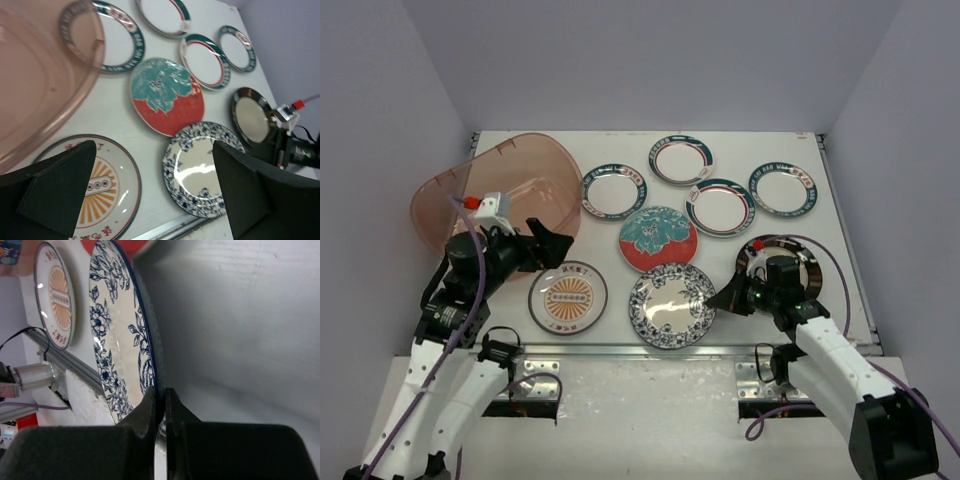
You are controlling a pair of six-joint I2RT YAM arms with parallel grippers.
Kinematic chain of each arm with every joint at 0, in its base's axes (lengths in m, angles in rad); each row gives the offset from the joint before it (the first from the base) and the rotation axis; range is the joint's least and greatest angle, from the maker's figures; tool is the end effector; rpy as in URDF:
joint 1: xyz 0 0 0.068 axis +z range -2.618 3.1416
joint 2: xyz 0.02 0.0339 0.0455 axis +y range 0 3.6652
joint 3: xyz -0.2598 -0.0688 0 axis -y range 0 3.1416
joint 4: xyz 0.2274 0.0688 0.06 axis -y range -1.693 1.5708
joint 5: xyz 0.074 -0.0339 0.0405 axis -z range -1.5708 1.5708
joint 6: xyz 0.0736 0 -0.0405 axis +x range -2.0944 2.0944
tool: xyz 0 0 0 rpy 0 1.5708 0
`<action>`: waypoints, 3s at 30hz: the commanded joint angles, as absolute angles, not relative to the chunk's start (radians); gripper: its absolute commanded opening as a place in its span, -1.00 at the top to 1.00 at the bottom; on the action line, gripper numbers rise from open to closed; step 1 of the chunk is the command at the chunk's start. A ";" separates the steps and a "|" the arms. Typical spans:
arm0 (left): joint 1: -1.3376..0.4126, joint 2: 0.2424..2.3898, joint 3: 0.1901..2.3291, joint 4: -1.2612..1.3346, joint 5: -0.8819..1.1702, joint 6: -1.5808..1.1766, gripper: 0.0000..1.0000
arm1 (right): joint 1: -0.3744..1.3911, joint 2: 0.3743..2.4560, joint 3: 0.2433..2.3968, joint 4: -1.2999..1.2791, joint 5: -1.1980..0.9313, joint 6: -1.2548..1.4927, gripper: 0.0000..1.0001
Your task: Place the plates into the plastic bin on the countertop
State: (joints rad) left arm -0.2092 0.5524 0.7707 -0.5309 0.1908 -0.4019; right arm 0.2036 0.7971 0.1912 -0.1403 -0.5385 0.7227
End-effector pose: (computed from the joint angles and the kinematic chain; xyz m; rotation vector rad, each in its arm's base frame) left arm 0.1409 -0.0442 0.3127 -0.0515 1.9210 -0.5946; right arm 0.1493 0.0694 0.1260 0.3390 2.4152 1.0709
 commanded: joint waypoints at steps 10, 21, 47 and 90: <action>-0.233 0.648 0.548 -0.258 0.566 -0.540 -1.00 | 0.193 0.724 0.435 -0.039 -0.817 0.882 1.00; -0.451 0.839 0.546 -0.049 0.568 -0.620 -0.49 | 0.193 0.790 0.468 0.159 -0.917 1.004 1.00; -0.005 0.948 1.240 -0.513 -0.109 -0.712 1.00 | 0.183 0.838 0.588 -0.104 -0.613 0.759 -0.98; 0.337 1.368 1.201 -0.534 -0.032 -0.686 -1.00 | 0.177 1.080 0.523 -0.037 -0.286 0.854 -0.98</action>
